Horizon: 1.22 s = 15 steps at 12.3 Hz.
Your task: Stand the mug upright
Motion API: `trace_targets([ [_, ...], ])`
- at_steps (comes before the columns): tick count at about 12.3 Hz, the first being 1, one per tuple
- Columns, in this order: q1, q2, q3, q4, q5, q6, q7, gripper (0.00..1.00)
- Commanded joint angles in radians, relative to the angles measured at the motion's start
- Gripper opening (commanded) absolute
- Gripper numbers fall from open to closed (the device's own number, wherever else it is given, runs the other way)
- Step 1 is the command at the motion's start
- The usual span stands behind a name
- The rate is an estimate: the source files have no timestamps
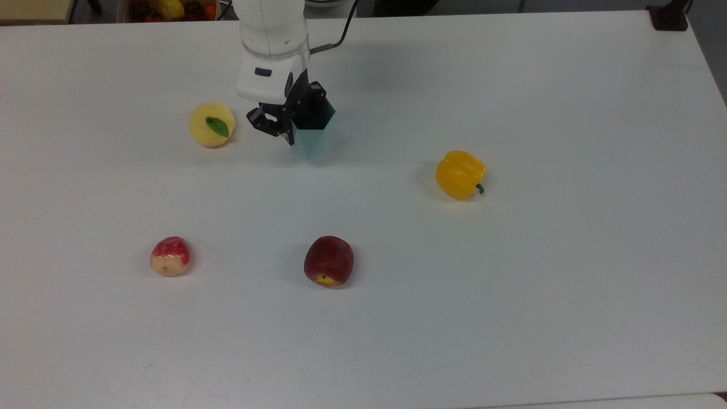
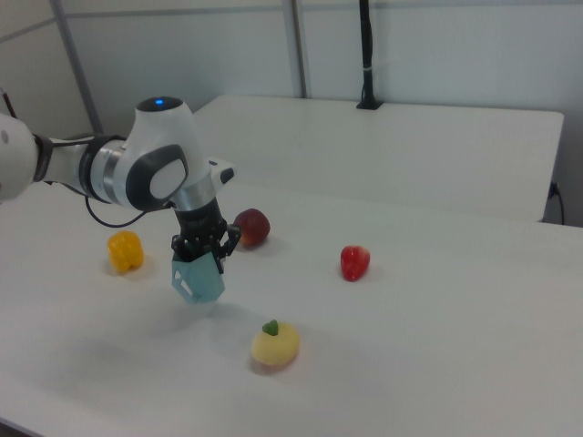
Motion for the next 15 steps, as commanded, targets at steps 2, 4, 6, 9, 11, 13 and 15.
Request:
trace_targets([
  [2,-0.015,0.031,0.012,-0.031,0.091,0.091,-0.042,0.00],
  [4,-0.019,0.057,0.012,-0.025,0.116,0.094,-0.047,0.00],
  [6,-0.018,0.068,0.012,-0.023,0.121,0.093,-0.047,0.00],
  [9,-0.016,0.068,0.012,-0.017,0.127,0.087,-0.033,0.46],
  [11,-0.010,0.065,0.012,0.006,0.127,0.074,0.002,0.71],
  [13,-0.009,0.049,0.015,0.035,0.127,0.056,0.062,1.00],
  [15,-0.013,0.019,0.017,0.131,0.125,-0.072,0.080,1.00],
])
